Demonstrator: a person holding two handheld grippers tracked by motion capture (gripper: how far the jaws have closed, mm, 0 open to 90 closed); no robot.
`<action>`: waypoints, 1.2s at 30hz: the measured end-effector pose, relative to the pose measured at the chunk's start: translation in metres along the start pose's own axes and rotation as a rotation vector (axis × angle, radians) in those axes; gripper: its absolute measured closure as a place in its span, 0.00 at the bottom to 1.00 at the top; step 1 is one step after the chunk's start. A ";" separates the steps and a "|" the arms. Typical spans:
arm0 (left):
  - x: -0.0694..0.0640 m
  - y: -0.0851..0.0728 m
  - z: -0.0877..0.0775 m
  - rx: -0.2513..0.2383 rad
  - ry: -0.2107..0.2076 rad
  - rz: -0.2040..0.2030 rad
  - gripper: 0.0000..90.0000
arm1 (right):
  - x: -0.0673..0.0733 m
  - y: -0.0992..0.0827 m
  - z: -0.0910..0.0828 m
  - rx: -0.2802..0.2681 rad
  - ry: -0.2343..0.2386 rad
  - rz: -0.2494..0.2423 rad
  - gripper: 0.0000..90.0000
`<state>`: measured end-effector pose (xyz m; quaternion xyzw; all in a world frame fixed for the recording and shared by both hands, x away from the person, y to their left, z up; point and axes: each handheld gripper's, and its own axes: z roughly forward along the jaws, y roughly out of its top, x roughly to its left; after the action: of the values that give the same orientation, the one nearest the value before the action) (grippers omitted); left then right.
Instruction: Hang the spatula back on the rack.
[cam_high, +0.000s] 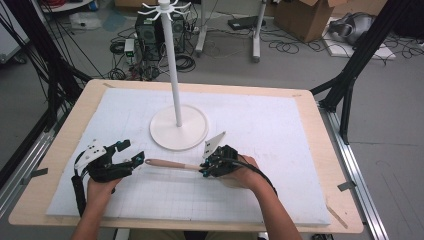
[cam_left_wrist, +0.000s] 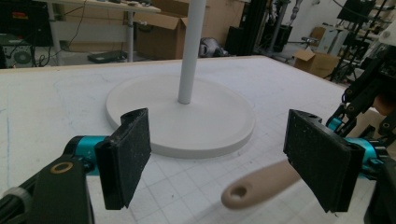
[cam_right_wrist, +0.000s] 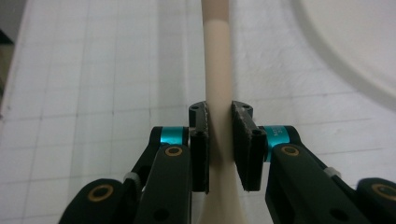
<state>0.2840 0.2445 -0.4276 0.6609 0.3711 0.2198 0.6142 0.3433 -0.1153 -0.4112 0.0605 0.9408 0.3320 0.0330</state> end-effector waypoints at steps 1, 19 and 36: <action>-0.001 0.001 0.000 -0.003 -0.005 -0.003 0.27 | 0.001 0.000 -0.003 -0.012 -0.008 0.004 0.87; -0.026 0.025 0.027 0.060 -0.122 -0.111 0.33 | 0.014 -0.021 -0.035 -0.221 -0.286 0.157 0.87; -0.054 0.067 0.084 0.094 -0.202 -0.115 0.33 | 0.030 -0.011 -0.041 -0.410 -0.341 0.166 0.87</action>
<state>0.3276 0.1505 -0.3654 0.6854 0.3545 0.0989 0.6284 0.3086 -0.1452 -0.3875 0.1842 0.8266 0.5021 0.1752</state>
